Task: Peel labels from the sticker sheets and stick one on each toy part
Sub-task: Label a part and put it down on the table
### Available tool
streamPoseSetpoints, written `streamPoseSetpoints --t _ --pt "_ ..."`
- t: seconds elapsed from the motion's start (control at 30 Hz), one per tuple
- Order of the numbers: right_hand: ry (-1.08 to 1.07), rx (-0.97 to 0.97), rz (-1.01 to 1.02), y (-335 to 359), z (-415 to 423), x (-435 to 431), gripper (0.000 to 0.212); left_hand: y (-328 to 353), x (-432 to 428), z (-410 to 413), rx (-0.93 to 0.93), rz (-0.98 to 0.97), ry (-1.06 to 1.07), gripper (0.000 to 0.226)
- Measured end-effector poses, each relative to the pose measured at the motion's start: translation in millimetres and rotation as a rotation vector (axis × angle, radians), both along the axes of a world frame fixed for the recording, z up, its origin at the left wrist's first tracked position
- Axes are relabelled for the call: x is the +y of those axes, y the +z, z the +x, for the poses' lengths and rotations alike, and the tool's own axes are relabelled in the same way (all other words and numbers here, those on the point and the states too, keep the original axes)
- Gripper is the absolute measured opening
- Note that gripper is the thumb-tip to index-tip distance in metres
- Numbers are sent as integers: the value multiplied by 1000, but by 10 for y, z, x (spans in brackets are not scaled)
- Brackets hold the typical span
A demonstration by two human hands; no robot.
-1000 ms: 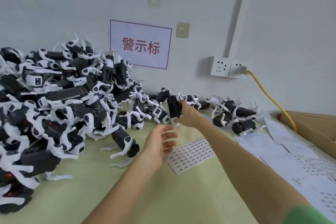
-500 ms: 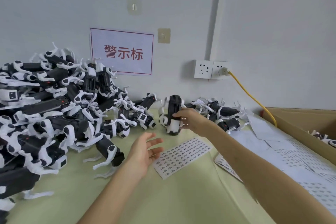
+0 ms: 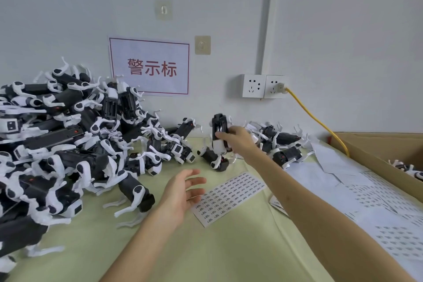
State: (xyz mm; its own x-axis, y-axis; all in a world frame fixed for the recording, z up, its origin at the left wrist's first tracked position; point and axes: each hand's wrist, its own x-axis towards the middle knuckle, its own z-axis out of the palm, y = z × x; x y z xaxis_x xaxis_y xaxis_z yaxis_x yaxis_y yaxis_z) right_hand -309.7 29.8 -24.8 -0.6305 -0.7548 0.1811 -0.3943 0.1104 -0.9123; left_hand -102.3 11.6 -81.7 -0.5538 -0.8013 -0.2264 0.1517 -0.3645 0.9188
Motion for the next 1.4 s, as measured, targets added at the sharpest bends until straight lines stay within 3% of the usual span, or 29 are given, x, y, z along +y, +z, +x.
streamPoseSetpoints --t 0.03,0.1,0.13,0.17,0.37,0.47,0.63,0.73,0.8,0.93,1.0,1.13,1.2,1.3,1.4 --pt "-4 -270 -87 28 -8 5 24 -1 2 -2 -3 -2 -6 19" --pt "83 -986 -282 93 -10 47 15 2 6 -2 -1 -3 -17 19" --pt "96 -1209 -358 108 -37 71 20 6 6 -1 3 0 -20 19" --pt "93 -1285 -406 102 -76 93 26 8 5 -1 5 2 -22 19" --pt "291 -1102 -378 239 -15 368 33 31 24 -11 6 -25 -20 17" --pt "340 -1027 -401 336 128 577 31 47 68 -2 9 -147 -19 24" --pt "425 -866 -293 203 457 928 32 109 188 9 95 -561 -7 66" --pt "400 -724 -228 72 666 962 47 150 222 11 132 -710 -196 93" --pt "415 -711 -225 -13 781 952 50 153 234 2 209 -639 -296 92" --pt "316 -508 -202 -151 930 939 24 165 209 20 202 -488 -195 67" --pt "222 -435 -208 -161 910 941 31 153 176 31 215 -388 -149 54" --pt "142 -480 -209 -119 805 972 37 134 187 18 218 -305 -118 53" --pt "44 -282 -145 -154 795 980 41 108 221 -11 210 -292 -139 59" --pt "-80 217 -148 -222 770 1015 59 79 199 -29 217 -211 -95 50" --pt "-137 286 -345 -171 698 1069 50 72 87 21 166 -184 22 48"
